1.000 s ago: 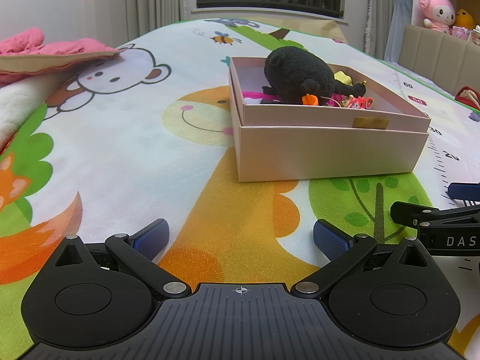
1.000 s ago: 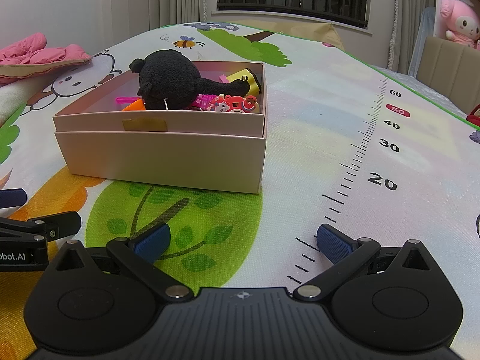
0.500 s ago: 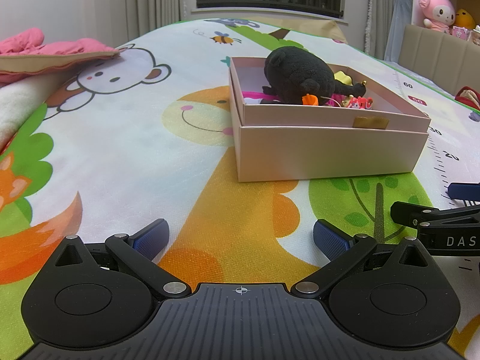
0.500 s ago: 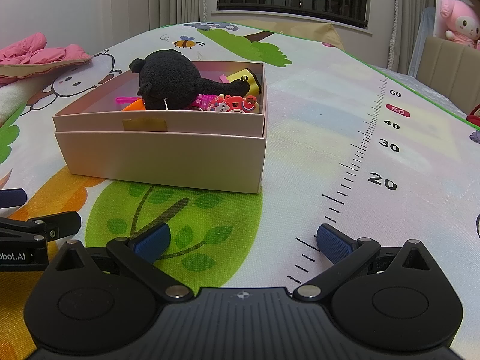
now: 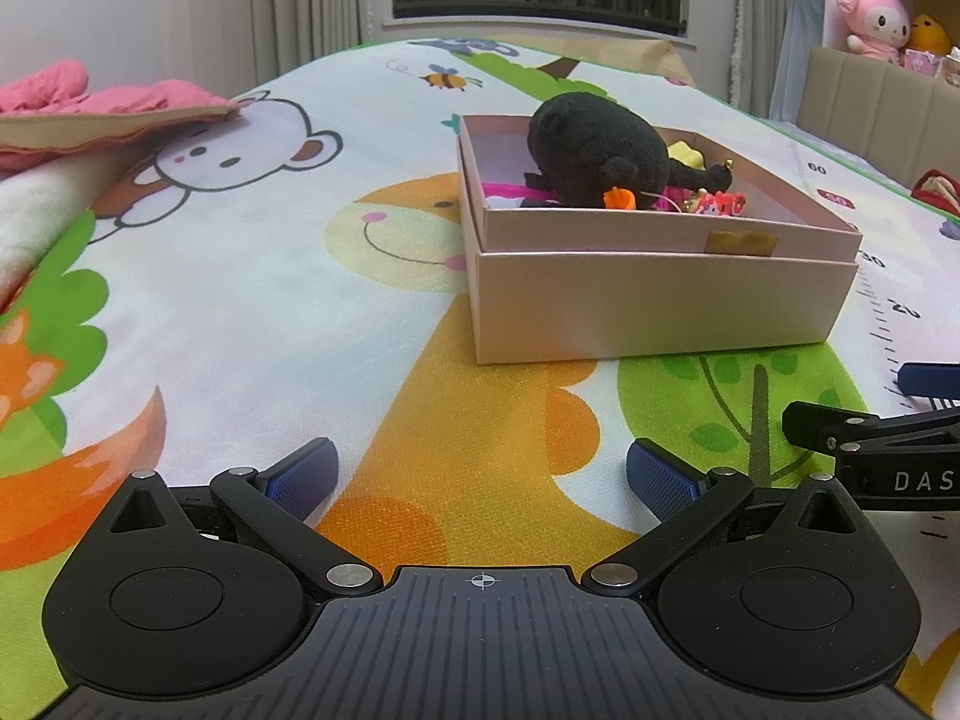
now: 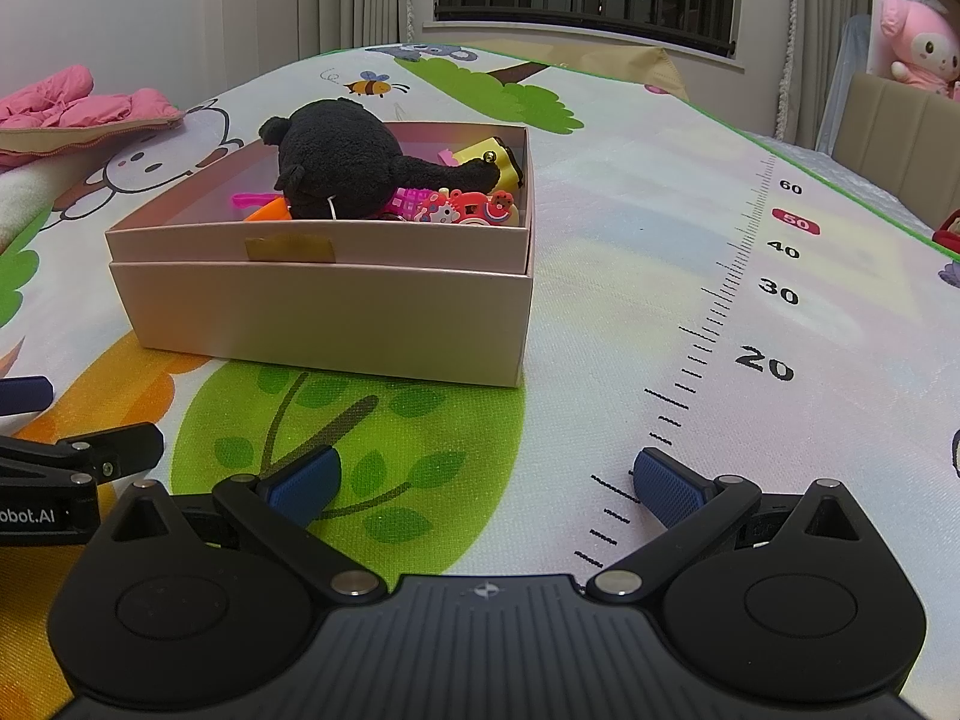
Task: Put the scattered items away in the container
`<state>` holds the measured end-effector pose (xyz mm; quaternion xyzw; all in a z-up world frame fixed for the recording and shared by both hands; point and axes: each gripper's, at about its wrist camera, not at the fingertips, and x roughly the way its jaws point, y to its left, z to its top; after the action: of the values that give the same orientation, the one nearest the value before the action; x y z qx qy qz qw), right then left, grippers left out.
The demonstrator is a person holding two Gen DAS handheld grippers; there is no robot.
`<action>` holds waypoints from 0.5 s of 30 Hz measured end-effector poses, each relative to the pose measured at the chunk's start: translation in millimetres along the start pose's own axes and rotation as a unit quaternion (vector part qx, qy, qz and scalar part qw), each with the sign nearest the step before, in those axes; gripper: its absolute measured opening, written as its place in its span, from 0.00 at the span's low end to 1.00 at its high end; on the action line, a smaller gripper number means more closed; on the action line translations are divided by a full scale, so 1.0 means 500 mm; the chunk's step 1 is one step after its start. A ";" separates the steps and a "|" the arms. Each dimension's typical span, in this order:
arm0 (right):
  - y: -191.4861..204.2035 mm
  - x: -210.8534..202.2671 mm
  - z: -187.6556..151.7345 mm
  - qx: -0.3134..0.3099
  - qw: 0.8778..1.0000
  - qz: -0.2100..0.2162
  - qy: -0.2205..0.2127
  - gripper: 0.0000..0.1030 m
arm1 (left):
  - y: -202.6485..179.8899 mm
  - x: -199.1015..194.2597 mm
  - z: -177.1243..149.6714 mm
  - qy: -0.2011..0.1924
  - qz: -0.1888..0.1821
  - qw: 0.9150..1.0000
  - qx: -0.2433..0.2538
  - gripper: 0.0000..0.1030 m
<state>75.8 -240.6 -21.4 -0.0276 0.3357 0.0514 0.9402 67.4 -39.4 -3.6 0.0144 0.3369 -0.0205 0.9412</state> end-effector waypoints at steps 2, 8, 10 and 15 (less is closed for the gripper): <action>0.000 0.000 0.000 0.000 1.000 0.000 0.000 1.00 | 0.004 -0.001 0.005 0.010 -0.009 1.000 -0.004 1.00; 0.001 0.000 0.000 0.000 1.000 0.000 0.000 1.00 | -0.002 0.007 0.032 0.067 -0.002 0.998 -0.016 1.00; 0.001 0.000 0.000 0.000 1.000 0.000 0.000 1.00 | -0.005 0.008 0.028 0.062 0.006 0.998 -0.024 1.00; 0.000 0.000 0.000 0.000 1.000 0.000 0.000 1.00 | -0.003 0.003 0.019 0.045 0.008 0.998 -0.030 1.00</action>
<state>75.9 -240.4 -21.3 -0.0271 0.3359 0.0514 0.9401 74.6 -41.1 2.8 -0.0104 0.3795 -0.0026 0.9251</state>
